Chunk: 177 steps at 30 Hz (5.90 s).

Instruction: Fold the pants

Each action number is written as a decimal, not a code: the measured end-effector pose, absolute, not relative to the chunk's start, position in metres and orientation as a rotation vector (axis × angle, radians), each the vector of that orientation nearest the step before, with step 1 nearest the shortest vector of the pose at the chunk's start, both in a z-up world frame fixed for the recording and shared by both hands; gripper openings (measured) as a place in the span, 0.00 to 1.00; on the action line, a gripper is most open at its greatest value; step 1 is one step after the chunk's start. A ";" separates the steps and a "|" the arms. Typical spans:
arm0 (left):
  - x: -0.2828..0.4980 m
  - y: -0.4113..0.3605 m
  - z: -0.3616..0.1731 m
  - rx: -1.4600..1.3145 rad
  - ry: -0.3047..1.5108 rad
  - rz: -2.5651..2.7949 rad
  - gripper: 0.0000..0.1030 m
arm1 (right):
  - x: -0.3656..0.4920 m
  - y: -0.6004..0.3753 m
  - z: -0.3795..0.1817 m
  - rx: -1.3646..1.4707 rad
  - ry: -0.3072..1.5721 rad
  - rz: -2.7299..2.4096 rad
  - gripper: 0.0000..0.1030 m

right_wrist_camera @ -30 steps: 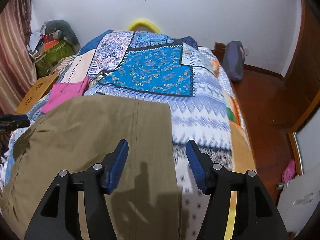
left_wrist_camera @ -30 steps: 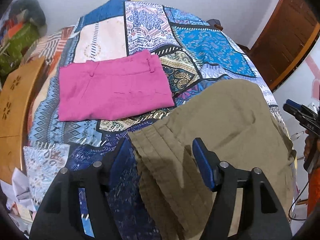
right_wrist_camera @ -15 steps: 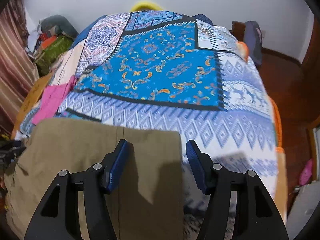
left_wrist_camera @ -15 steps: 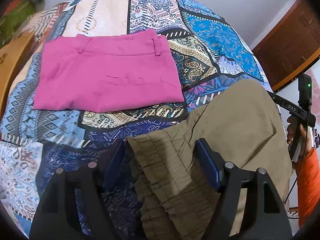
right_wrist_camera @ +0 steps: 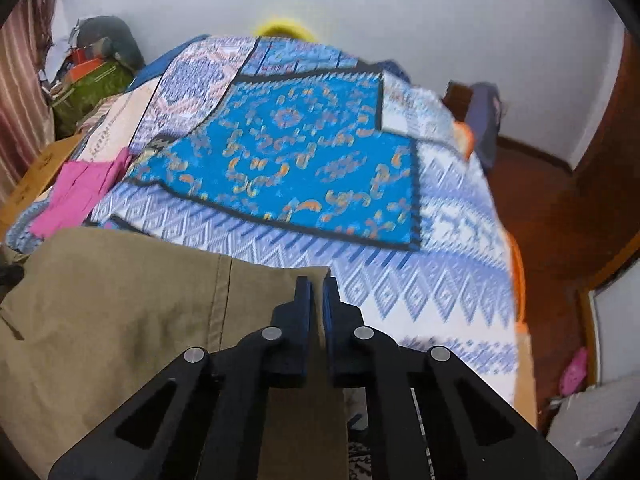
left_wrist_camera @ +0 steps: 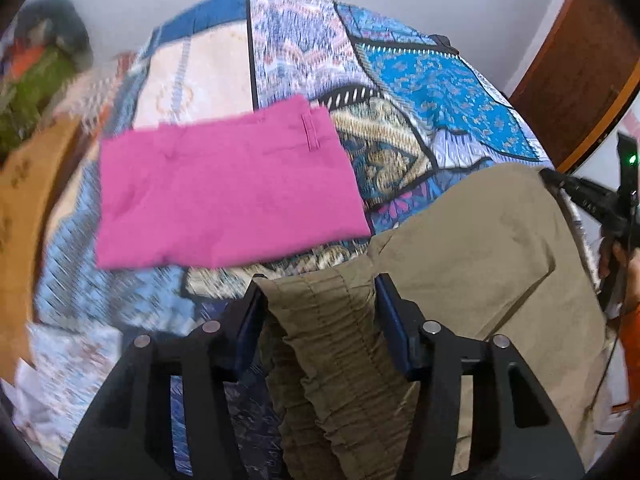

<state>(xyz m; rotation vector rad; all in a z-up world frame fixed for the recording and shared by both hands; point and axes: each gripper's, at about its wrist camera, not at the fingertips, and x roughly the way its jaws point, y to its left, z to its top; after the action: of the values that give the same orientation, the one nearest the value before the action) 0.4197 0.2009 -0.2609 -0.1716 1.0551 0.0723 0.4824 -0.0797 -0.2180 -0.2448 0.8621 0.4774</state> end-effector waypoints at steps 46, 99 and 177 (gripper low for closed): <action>0.242 0.128 -0.127 0.057 0.793 0.007 0.49 | 0.244 -0.170 -0.073 -0.056 0.569 0.519 0.02; 0.188 0.012 -0.216 0.407 0.977 -0.237 0.65 | 0.145 -0.084 -0.189 -0.178 0.836 0.769 0.50; 0.153 0.064 -0.228 -0.024 1.012 -0.234 0.43 | 0.156 -0.176 -0.221 0.002 0.957 0.521 0.48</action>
<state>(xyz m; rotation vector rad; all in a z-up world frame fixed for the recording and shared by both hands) 0.1532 0.0644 -0.2285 -0.0242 1.0115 -0.2342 0.1558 -0.1763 -0.2205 0.0022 0.9568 0.5206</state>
